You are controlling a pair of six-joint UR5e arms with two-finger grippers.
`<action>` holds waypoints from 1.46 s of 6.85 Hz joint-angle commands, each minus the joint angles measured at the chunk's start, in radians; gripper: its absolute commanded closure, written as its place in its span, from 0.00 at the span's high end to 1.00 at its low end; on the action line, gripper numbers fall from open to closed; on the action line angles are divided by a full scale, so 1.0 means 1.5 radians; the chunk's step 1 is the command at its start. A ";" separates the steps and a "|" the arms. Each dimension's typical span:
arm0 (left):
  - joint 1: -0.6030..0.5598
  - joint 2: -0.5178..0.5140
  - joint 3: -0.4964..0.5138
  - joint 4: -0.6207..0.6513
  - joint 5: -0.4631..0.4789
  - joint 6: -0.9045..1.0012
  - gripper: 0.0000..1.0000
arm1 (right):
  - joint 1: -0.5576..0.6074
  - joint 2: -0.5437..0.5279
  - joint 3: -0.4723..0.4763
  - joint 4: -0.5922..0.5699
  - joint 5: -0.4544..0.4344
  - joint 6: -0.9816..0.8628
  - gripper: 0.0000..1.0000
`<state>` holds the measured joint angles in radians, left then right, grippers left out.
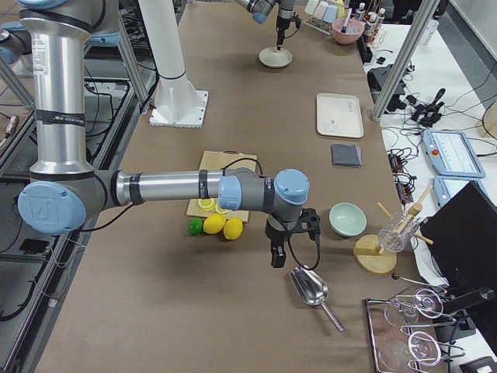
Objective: Place red cherry on plate
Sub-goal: 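Lower the left gripper to the rim of the white bowl and grip it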
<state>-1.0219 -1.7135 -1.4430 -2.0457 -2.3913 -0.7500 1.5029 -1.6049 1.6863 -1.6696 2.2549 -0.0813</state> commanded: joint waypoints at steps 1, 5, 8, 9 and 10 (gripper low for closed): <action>0.017 0.001 0.006 -0.047 0.007 -0.045 0.54 | -0.001 -0.001 -0.001 0.000 -0.001 0.000 1.00; 0.016 0.002 0.000 -0.041 0.001 -0.050 0.00 | -0.001 0.003 -0.001 0.000 -0.001 0.000 1.00; -0.015 -0.017 -0.017 -0.026 -0.081 -0.120 0.00 | 0.000 0.002 -0.002 -0.001 -0.001 0.000 1.00; -0.025 -0.038 -0.039 -0.007 -0.107 -0.169 0.00 | -0.001 0.002 -0.002 -0.001 -0.001 0.000 1.00; -0.024 -0.070 -0.056 0.025 -0.108 -0.223 0.00 | 0.000 0.002 -0.002 -0.001 -0.001 0.000 1.00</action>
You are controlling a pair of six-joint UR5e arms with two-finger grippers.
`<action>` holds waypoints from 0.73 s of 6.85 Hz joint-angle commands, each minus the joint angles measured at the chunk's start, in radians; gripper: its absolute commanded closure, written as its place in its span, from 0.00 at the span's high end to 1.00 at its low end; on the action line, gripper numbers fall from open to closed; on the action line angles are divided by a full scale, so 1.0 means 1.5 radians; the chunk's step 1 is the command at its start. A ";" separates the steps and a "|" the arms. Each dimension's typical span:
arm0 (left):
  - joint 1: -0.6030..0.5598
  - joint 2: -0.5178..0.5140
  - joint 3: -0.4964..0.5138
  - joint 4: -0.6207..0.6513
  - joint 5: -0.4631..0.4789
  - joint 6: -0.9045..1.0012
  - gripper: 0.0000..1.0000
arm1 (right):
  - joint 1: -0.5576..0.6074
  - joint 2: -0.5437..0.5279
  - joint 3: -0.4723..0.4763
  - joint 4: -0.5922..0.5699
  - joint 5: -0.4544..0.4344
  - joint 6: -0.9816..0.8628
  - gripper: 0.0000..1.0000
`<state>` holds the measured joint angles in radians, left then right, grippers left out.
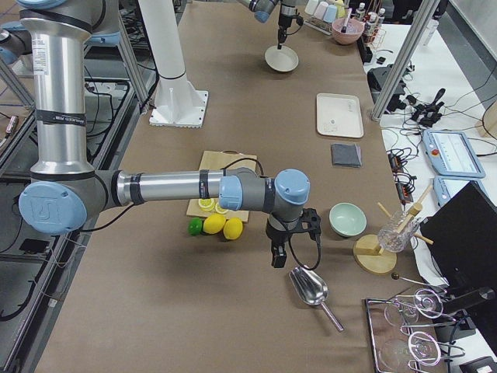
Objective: Place red cherry on plate
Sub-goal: 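Drag the white bowl with the left gripper toward the table center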
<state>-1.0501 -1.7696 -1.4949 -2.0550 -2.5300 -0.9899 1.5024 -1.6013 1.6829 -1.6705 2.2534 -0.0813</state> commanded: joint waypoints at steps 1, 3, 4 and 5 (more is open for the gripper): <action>0.000 -0.086 -0.020 0.068 -0.015 -0.104 0.00 | 0.001 -0.003 0.007 0.000 0.001 0.001 1.00; 0.073 -0.155 -0.013 0.078 0.044 -0.199 0.00 | 0.001 0.001 0.010 0.000 0.001 0.001 1.00; 0.132 -0.180 -0.021 0.072 0.081 -0.287 0.00 | 0.001 -0.001 0.010 0.000 0.002 0.001 1.00; 0.164 -0.208 -0.023 0.072 0.107 -0.347 0.00 | 0.001 -0.003 0.014 0.000 0.004 0.000 1.00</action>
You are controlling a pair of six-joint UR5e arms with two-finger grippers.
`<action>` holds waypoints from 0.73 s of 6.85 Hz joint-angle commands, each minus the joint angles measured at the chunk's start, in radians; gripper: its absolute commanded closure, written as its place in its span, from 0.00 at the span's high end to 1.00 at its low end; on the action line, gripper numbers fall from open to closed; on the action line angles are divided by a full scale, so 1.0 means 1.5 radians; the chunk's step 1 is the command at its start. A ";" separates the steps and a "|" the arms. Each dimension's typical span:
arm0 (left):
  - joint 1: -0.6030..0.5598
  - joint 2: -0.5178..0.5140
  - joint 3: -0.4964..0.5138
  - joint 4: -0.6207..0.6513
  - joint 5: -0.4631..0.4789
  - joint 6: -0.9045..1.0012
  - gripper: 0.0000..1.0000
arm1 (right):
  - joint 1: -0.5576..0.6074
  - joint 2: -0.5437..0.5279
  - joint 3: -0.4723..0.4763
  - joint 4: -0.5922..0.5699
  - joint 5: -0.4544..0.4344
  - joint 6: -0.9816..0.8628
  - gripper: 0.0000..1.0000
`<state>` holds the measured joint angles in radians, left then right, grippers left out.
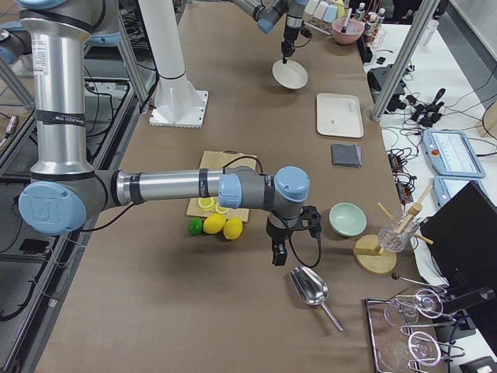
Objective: Place red cherry on plate
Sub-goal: 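Drag the white bowl with the left gripper toward the table center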
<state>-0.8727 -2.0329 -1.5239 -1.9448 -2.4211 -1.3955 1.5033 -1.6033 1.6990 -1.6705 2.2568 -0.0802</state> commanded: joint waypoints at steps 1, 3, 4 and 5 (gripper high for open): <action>0.081 -0.058 -0.005 -0.002 0.063 -0.137 0.00 | 0.000 -0.001 0.009 -0.001 0.002 0.000 1.00; 0.142 -0.073 -0.042 -0.002 0.120 -0.230 0.00 | 0.000 0.001 0.013 -0.001 0.003 0.000 1.00; 0.179 -0.093 -0.043 -0.001 0.166 -0.267 0.00 | 0.000 0.001 0.012 -0.001 0.003 0.000 1.00; 0.209 -0.108 -0.044 0.000 0.193 -0.297 0.00 | 0.000 0.000 0.013 -0.001 0.004 0.000 1.00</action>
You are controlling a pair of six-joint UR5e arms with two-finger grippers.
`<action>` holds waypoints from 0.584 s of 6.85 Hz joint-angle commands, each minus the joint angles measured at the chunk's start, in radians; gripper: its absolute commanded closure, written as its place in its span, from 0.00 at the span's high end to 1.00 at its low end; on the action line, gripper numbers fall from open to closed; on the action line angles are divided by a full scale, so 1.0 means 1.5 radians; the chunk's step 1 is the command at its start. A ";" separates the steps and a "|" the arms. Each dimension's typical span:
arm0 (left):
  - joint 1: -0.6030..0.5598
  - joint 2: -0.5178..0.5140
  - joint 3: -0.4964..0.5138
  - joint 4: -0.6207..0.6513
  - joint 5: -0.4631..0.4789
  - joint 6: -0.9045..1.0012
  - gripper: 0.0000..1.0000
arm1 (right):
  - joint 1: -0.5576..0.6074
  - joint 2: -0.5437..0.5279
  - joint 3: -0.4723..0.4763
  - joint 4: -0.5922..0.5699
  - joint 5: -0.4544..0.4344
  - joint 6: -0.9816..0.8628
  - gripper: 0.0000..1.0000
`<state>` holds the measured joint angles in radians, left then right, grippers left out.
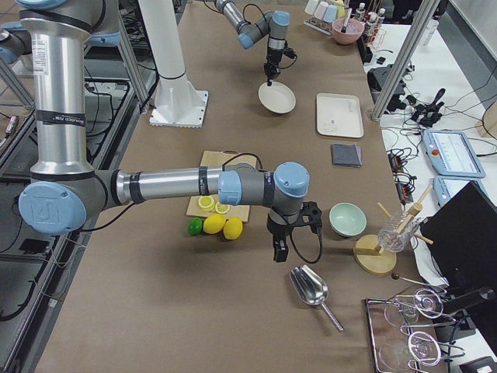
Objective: Place red cherry on plate
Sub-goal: 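Drag the white bowl with the left gripper toward the table center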
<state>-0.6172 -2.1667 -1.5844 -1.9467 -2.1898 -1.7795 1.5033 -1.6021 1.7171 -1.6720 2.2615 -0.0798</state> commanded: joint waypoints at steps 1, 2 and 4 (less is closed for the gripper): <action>0.072 -0.034 -0.003 0.001 0.081 -0.077 0.00 | 0.000 -0.003 0.000 0.000 0.001 -0.001 1.00; 0.087 -0.036 -0.009 0.001 0.101 -0.084 0.00 | 0.000 -0.001 0.000 -0.001 0.001 0.000 1.00; 0.083 -0.023 -0.013 -0.001 0.100 -0.046 0.99 | 0.000 0.001 -0.004 -0.001 0.001 0.000 1.00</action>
<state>-0.4922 -2.2098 -1.6003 -1.9465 -2.0431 -1.8720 1.5033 -1.6018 1.7143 -1.6734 2.2626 -0.0799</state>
